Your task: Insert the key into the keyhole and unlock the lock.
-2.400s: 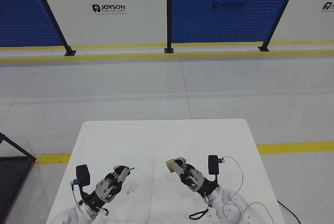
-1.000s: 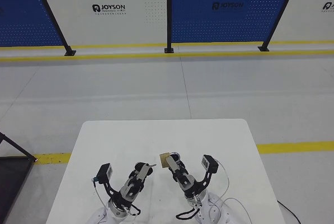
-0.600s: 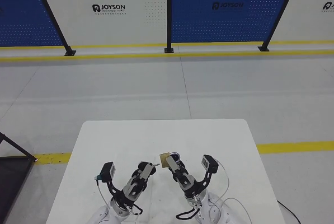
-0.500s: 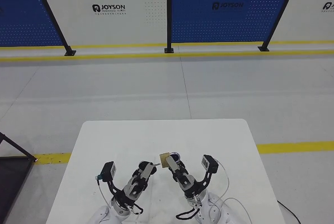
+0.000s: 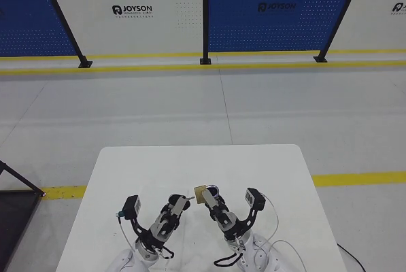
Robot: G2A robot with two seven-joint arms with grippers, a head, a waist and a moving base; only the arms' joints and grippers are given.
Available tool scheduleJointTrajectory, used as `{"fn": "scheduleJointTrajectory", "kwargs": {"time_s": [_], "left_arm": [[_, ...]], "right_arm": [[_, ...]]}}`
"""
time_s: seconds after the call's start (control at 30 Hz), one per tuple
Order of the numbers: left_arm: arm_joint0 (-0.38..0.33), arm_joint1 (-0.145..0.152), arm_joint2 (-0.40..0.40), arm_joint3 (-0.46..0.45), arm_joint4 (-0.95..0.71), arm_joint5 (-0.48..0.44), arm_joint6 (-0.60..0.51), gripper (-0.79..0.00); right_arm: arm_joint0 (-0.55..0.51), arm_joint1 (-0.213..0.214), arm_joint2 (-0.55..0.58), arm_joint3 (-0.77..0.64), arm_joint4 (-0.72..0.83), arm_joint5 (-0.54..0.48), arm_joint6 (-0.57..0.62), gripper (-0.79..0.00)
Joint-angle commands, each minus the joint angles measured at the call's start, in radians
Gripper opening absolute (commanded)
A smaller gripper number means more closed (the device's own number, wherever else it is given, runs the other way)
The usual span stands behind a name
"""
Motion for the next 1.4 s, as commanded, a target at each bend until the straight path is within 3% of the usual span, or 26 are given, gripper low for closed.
{"fn": "scheduleJointTrajectory", "kwargs": {"time_s": [0.0,0.63,1.23,1.27,1.37], "left_arm": [[0.0,0.0,0.001,-0.001,-0.001,0.0,-0.004,-0.785],[-0.004,-0.007,0.003,-0.002,-0.001,0.014,-0.011,-0.785],[-0.009,-0.013,0.01,0.002,0.006,0.026,-0.017,-0.785],[-0.009,-0.013,0.011,0.002,0.004,0.025,-0.017,-0.77],[-0.01,-0.014,0.011,0.003,0.002,0.025,-0.019,-0.385]], "right_arm": [[0.0,0.0,0.0,0.0,0.0,0.0,0.0,-0.785],[0.0,0.0,0.0,0.0,0.0,0.0,0.0,-0.785],[-0.025,-0.004,0.014,-0.044,0.0,0.046,0.072,-0.785],[-0.026,-0.004,0.015,-0.044,-0.002,0.047,0.072,-0.785],[-0.029,-0.006,0.018,-0.045,-0.005,0.046,0.07,-0.785]]}}
